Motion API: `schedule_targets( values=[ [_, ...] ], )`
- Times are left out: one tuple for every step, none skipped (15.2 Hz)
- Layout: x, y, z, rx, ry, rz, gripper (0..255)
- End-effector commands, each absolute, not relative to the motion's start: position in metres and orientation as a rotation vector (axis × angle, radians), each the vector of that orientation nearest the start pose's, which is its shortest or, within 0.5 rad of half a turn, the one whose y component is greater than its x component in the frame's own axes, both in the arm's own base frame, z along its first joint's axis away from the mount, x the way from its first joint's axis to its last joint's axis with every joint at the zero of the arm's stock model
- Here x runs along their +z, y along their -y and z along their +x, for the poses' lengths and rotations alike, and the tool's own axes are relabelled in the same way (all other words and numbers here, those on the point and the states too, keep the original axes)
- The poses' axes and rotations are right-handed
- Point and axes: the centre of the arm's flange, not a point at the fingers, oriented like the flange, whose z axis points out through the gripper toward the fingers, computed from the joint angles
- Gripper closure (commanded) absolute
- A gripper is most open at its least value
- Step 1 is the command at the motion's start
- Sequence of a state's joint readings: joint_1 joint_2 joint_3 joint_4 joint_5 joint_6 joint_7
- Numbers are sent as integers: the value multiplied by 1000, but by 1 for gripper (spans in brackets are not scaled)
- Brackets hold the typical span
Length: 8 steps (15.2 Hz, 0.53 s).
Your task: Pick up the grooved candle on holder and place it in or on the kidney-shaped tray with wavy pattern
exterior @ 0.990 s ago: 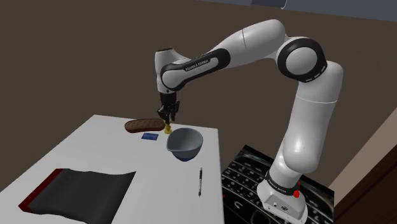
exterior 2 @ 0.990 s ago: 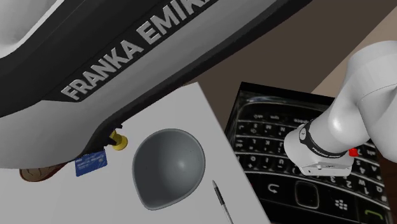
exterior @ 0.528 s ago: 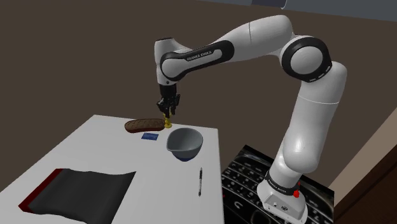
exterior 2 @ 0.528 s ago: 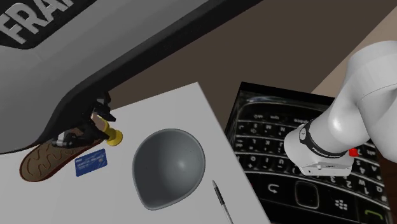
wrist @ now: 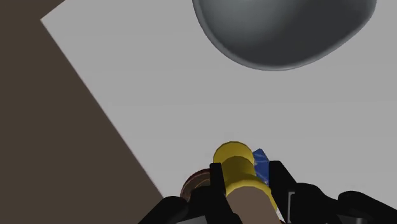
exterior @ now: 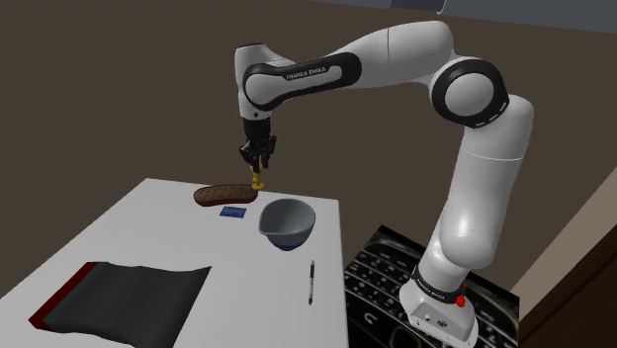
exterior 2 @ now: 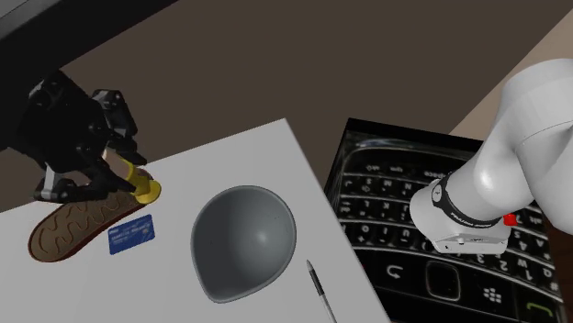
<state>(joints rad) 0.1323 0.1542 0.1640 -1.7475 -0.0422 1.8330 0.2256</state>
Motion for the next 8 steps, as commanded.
schedule_targets(
  values=[
    [481,-174,600,96,129,-3169,255],
    [483,-177,612,96,129,-3169,255],
    [485,-180,625,96,129,-3169,255],
    [487,-183,638,96,129,-3169,255],
    [490,-186,650,96,129,-3169,255],
    [492,-189,663,96,129,-3169,255],
    [494,-193,675,96,129,-3169,255],
    [497,-196,688,96,129,-3169,255]
  ],
)
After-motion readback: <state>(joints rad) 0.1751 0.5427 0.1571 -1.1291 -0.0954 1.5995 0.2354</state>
